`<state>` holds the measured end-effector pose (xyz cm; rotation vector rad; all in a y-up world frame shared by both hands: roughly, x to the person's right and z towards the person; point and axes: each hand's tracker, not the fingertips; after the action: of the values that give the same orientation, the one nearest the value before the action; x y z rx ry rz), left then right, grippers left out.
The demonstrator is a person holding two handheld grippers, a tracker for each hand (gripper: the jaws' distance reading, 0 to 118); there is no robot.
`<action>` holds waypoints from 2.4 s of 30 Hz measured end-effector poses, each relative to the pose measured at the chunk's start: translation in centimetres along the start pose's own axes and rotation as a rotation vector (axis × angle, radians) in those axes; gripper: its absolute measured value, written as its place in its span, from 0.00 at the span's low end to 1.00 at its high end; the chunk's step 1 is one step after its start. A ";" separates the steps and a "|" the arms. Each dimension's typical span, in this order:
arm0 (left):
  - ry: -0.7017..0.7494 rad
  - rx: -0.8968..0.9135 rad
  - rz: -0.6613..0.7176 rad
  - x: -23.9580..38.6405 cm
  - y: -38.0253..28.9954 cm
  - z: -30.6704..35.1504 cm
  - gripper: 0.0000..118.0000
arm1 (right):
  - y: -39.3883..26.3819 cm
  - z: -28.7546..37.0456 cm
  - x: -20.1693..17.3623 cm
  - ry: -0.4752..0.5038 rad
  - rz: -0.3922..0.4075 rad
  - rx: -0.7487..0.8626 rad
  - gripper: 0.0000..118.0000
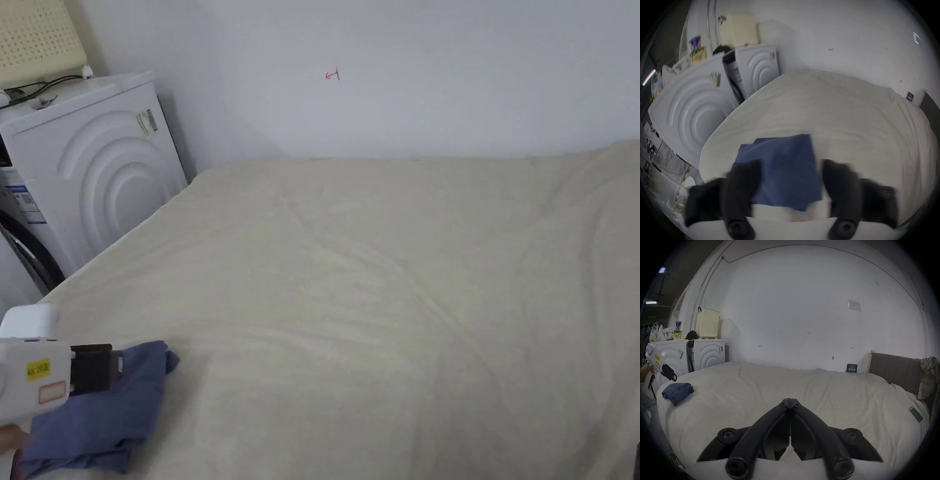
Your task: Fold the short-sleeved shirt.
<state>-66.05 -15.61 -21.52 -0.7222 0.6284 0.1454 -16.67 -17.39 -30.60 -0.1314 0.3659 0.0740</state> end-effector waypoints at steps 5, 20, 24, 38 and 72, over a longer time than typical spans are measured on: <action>-0.100 0.122 0.030 6.7 -2.2 5.7 0.02 | 0.9 2.3 2.9 -0.013 -0.021 0.018 0.00; -0.277 0.473 -0.075 29.4 -8.0 20.9 0.00 | 2.6 9.0 12.9 -0.098 -0.038 0.077 0.00; -0.314 0.543 0.003 34.6 -10.0 24.8 0.00 | 3.4 9.8 15.2 -0.094 -0.079 0.081 0.00; -0.166 0.719 -0.060 40.1 -13.1 29.0 0.00 | 4.8 12.1 17.3 -0.117 -0.036 0.134 0.00; -0.255 0.644 -0.029 37.3 -12.0 28.7 1.00 | 6.8 13.3 17.8 -0.202 -0.037 0.017 0.89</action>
<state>-17.97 -9.00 -19.82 -0.0865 0.3835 0.0022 3.97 -7.97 -25.52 -0.1130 0.1628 0.0474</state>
